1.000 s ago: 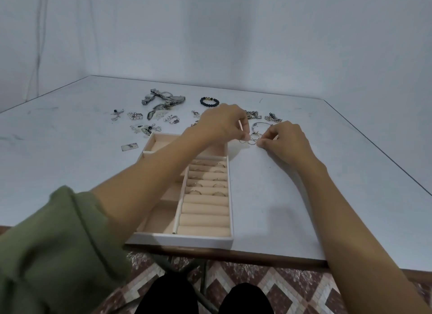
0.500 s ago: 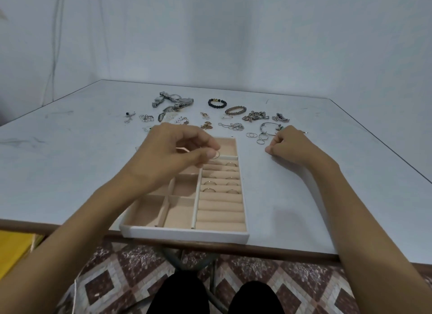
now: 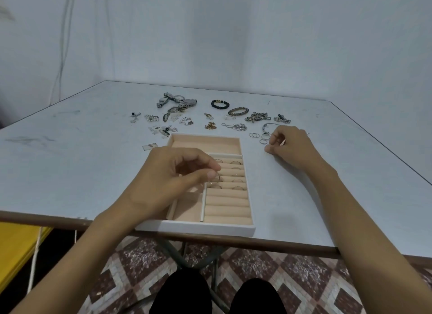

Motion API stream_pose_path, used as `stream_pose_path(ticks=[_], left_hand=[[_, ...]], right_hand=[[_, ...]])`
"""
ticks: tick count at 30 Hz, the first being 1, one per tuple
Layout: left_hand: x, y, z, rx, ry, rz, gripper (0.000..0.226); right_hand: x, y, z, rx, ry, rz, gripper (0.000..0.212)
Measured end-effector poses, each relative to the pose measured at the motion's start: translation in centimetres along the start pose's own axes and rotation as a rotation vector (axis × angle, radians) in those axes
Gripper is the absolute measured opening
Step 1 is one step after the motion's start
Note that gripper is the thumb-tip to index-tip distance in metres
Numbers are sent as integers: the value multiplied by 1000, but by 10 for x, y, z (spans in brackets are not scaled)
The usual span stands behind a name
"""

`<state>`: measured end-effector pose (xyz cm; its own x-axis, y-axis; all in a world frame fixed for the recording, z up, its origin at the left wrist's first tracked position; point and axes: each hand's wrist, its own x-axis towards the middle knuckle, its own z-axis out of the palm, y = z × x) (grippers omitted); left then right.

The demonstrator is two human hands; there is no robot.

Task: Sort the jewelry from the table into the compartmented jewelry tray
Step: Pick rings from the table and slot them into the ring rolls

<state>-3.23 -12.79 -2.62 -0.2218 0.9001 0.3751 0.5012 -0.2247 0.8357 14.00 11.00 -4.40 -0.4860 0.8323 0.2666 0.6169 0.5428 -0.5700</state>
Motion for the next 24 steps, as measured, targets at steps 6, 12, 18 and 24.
stream_pose_path(ticks=[6, 12, 18, 24], left_hand=[[0, -1, 1, 38, -3, 32, 9], [0, -3, 1, 87, 19, 60, 10], [-1, -5, 1, 114, 49, 73, 10], [-2, -4, 1, 117, 60, 87, 10]], right_hand=[[-4, -8, -3, 166, 186, -84, 12], [-31, -34, -12, 428, 252, -65, 7], [-100, -57, 0, 652, 185, -60, 7], [-137, -69, 0, 706, 38, -73, 11]])
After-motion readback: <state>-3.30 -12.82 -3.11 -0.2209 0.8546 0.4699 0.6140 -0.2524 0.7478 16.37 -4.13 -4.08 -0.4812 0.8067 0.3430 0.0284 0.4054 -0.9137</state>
